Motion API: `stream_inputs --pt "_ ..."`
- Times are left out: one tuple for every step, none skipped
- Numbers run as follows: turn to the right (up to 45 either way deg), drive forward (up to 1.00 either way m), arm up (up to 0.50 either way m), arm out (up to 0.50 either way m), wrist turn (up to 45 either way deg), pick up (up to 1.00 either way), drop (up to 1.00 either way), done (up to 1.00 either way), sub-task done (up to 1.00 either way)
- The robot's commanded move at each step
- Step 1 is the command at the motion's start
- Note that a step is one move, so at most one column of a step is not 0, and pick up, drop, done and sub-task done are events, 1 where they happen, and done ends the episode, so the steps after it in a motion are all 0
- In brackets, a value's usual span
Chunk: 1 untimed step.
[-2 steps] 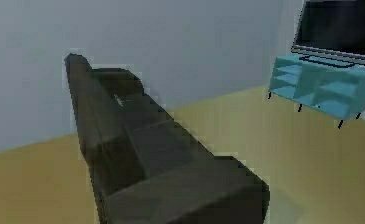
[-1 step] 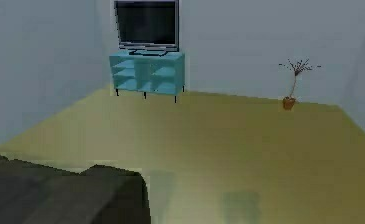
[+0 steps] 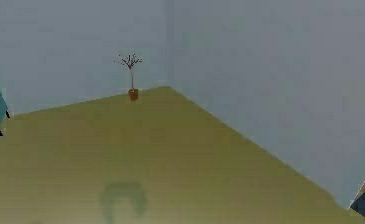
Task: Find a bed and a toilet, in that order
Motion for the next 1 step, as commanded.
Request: stream_inputs --pt "45.0 0.00 0.00 0.00 0.0 0.00 0.00 0.00 0.00"
